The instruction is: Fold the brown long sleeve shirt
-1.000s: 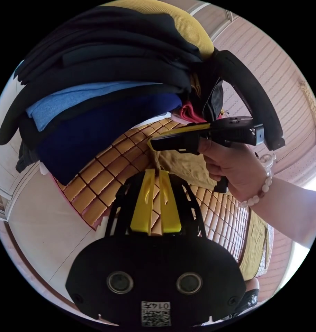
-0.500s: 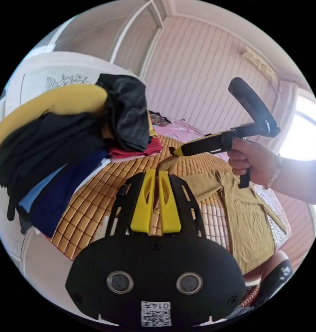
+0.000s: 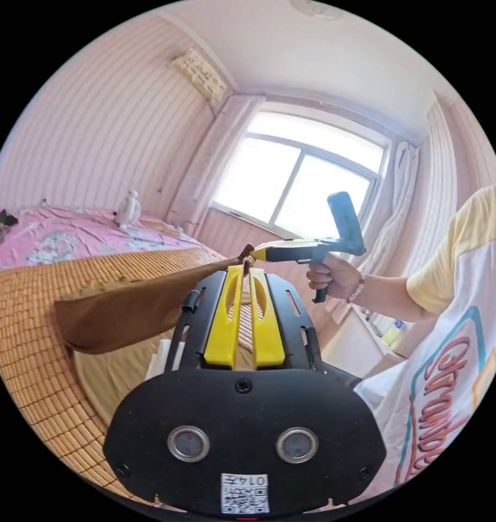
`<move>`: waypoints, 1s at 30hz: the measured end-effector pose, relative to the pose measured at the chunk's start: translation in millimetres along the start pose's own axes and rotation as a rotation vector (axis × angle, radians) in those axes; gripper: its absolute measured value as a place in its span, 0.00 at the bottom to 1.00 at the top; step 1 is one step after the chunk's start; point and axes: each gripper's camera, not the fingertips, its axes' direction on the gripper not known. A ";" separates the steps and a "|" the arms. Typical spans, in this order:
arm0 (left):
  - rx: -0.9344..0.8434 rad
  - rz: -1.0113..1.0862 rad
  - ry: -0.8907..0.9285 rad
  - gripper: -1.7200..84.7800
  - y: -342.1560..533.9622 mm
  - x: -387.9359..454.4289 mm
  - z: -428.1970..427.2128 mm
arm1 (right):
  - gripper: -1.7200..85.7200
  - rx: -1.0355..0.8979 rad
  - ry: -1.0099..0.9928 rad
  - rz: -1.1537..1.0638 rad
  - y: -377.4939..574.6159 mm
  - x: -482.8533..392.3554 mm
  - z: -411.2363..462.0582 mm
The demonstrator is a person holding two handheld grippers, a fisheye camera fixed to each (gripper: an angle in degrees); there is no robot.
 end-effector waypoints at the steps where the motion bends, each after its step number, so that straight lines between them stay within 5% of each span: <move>1: -0.078 -0.010 0.058 0.02 20.6 5.1 30.7 | 0.02 -0.073 0.076 0.064 35.3 17.2 -2.3; 4: -0.287 -0.055 0.060 0.02 75.5 8.9 88.1 | 0.05 -0.318 0.194 0.237 118.3 61.5 17.9; 7: -0.401 -0.121 0.035 0.03 115.0 -3.1 110.3 | 0.10 -0.483 0.102 0.349 168.8 95.1 46.2; 11: -0.452 -0.157 -0.147 0.03 141.7 -43.9 102.4 | 0.10 -0.445 -0.041 0.390 174.1 120.8 66.1; 19: -0.481 -0.116 -0.637 0.04 142.2 -158.5 85.5 | 0.10 -0.272 -0.167 0.069 64.3 147.3 154.9; 30: -0.609 -0.033 -0.770 0.07 148.7 -280.5 164.9 | 0.11 -0.279 -0.159 0.034 -78.3 186.4 312.6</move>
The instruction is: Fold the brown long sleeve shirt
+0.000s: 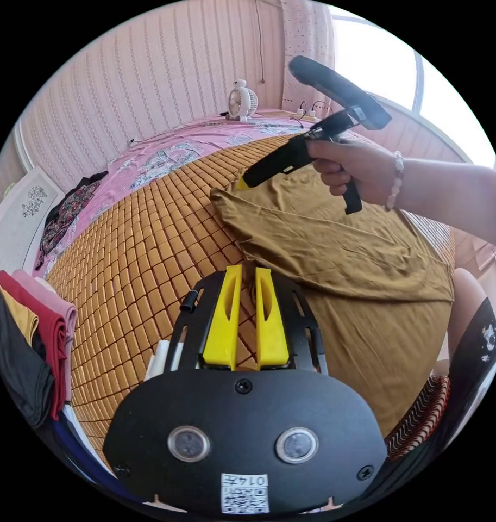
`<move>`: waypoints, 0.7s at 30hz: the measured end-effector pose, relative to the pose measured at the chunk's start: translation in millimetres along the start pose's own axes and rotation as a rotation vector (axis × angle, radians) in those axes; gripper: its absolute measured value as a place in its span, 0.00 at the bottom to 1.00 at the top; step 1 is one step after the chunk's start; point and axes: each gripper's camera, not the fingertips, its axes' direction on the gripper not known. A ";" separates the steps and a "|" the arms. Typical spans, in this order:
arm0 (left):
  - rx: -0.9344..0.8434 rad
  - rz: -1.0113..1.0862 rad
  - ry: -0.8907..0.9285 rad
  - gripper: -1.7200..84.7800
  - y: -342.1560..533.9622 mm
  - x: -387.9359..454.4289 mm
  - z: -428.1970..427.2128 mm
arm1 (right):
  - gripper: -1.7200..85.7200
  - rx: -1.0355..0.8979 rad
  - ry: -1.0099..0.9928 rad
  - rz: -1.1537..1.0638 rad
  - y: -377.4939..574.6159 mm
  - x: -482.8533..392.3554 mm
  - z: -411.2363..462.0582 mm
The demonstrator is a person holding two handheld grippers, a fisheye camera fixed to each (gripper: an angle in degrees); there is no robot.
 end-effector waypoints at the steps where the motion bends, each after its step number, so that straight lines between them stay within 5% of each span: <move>1: -0.025 0.006 0.000 0.07 -3.8 -1.1 13.8 | 0.11 -0.004 0.009 0.001 -9.5 4.6 8.7; 12: -0.068 -0.031 0.026 0.01 12.0 -31.9 59.7 | 0.02 -0.084 0.058 0.039 -50.9 53.6 49.8; 17: -0.081 -0.137 0.078 0.01 26.7 -55.8 56.6 | 0.11 -0.101 -0.014 0.052 -39.1 76.4 35.9; 21: 0.015 -0.062 0.063 0.01 51.7 -29.6 20.4 | 0.15 0.108 -0.066 0.067 25.6 97.9 -56.7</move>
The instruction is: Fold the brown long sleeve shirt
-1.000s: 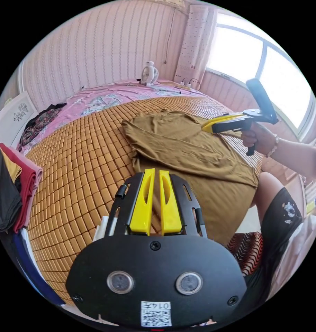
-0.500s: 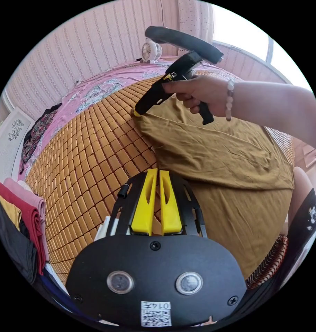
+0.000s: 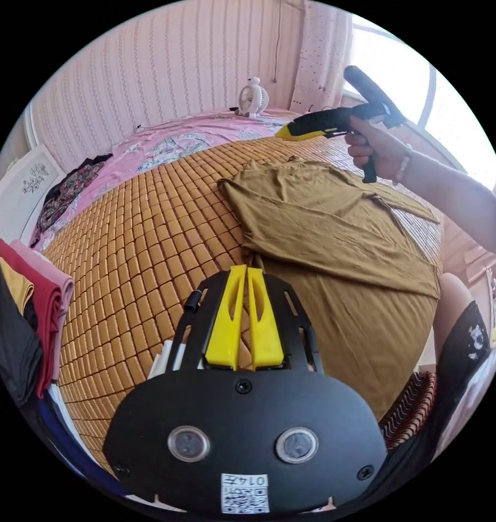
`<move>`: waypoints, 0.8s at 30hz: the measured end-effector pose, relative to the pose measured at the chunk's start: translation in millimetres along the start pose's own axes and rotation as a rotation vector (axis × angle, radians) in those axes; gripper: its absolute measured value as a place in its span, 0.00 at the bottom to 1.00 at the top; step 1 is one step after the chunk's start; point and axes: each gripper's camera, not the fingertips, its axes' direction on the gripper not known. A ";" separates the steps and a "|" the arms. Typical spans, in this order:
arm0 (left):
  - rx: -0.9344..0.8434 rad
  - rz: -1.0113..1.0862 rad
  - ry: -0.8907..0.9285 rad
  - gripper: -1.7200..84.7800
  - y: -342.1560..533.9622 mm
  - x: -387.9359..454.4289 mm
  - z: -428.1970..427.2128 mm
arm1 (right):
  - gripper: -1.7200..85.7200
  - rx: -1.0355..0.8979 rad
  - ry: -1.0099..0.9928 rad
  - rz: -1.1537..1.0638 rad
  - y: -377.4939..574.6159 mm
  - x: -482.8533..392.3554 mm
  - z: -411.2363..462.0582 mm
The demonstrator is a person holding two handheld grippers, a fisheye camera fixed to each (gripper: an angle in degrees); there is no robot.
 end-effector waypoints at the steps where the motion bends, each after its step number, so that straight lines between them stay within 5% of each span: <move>1: 0.019 0.020 0.038 0.01 9.4 17.6 -9.0 | 0.15 0.041 0.013 0.003 28.0 4.1 -32.7; 13: -0.044 0.310 0.490 0.02 42.7 261.7 -9.3 | 0.11 -0.085 0.366 0.416 354.7 60.9 -199.9; 24: -0.155 0.228 0.249 0.02 5.5 227.9 16.6 | 0.12 0.303 0.616 0.975 477.6 189.0 -277.8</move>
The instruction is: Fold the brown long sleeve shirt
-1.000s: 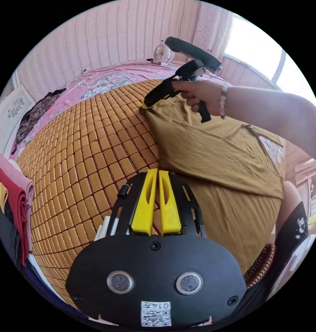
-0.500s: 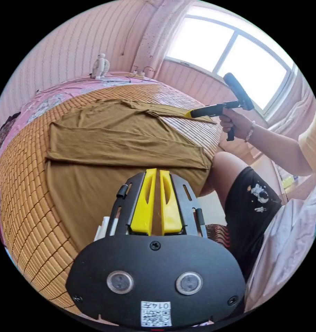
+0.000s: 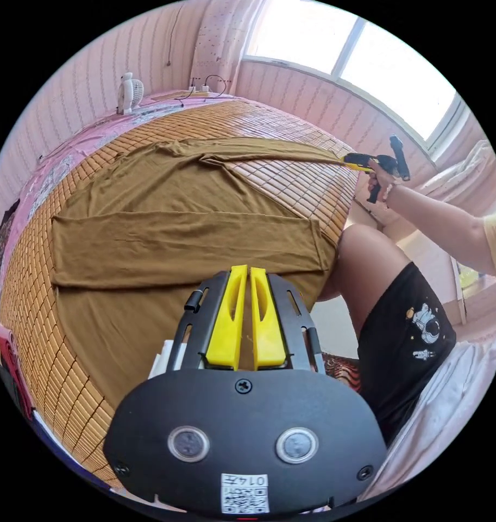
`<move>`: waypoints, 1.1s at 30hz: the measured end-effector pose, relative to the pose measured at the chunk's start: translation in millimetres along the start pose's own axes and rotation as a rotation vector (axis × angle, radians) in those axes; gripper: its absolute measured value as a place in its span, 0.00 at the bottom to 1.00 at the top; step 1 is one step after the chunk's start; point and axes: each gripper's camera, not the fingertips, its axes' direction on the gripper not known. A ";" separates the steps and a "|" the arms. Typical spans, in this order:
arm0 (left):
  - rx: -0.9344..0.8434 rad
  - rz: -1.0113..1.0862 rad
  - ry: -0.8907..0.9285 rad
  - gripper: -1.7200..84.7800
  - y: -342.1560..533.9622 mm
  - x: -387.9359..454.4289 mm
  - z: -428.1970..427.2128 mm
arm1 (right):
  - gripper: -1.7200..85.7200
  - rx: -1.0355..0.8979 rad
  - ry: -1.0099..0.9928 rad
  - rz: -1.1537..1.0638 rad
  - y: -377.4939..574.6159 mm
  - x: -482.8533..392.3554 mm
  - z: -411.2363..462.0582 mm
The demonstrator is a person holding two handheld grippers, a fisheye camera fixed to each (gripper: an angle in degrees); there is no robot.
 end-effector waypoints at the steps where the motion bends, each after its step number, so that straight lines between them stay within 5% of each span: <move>1: -0.011 -0.030 -0.024 0.02 -3.3 -8.0 2.0 | 0.12 0.033 0.049 0.070 -6.8 15.8 2.2; 5: -0.003 -0.065 -0.054 0.01 -13.1 -22.8 4.1 | 0.12 0.000 0.171 0.222 -24.6 51.8 21.0; 15: -0.036 -0.092 -0.052 0.01 -10.4 -39.3 11.4 | 0.03 -0.017 0.192 0.071 -20.2 52.2 25.5; 23: 0.112 -0.253 0.097 0.01 12.1 -74.6 -40.1 | 0.03 0.233 -0.297 -0.180 -23.4 -32.9 -46.5; 28: 0.220 -0.282 0.049 0.01 42.3 -90.3 -105.8 | 0.03 0.434 -0.855 -0.519 9.5 -144.8 -136.9; 33: 0.287 -0.398 -0.041 0.01 97.5 -111.0 -168.7 | 0.03 0.352 -1.216 -0.952 95.5 -235.5 -183.1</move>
